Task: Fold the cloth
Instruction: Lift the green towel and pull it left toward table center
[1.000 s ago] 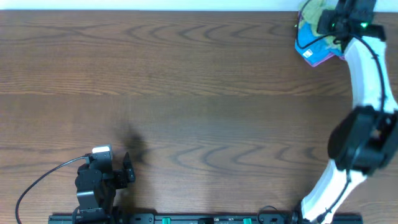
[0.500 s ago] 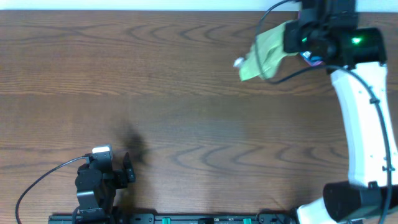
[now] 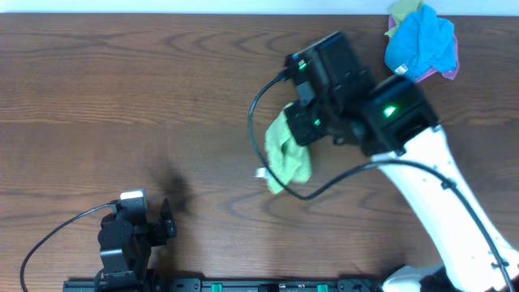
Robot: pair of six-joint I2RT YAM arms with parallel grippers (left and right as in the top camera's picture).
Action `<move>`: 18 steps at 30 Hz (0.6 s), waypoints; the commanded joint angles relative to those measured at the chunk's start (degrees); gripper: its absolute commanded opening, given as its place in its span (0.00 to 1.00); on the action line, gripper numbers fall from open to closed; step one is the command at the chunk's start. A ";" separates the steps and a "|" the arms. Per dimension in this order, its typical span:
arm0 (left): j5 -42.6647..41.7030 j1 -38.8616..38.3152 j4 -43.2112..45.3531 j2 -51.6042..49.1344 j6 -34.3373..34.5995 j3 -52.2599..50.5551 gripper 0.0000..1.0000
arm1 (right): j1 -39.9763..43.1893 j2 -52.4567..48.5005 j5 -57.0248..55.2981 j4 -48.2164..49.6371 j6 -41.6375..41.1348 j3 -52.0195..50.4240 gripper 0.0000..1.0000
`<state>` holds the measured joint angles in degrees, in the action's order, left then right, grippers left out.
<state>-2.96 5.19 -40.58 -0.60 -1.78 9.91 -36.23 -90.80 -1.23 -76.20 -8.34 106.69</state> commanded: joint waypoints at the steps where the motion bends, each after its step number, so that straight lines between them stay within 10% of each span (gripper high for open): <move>1: 0.44 0.02 -1.33 0.35 -0.59 -0.70 0.95 | -2.49 3.93 -3.32 2.27 -4.17 -6.40 0.01; 9: 0.44 0.02 -1.33 0.35 -0.59 -0.70 0.95 | -4.50 17.75 1.60 17.73 -6.21 -33.33 0.01; 18: 0.44 0.02 -1.20 0.35 -0.59 -0.70 0.95 | -3.61 15.08 -5.33 27.10 -5.18 -36.85 0.01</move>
<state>-2.96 5.19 -40.53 -0.58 -1.78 9.91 -41.17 -73.93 -2.57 -50.19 -13.61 69.89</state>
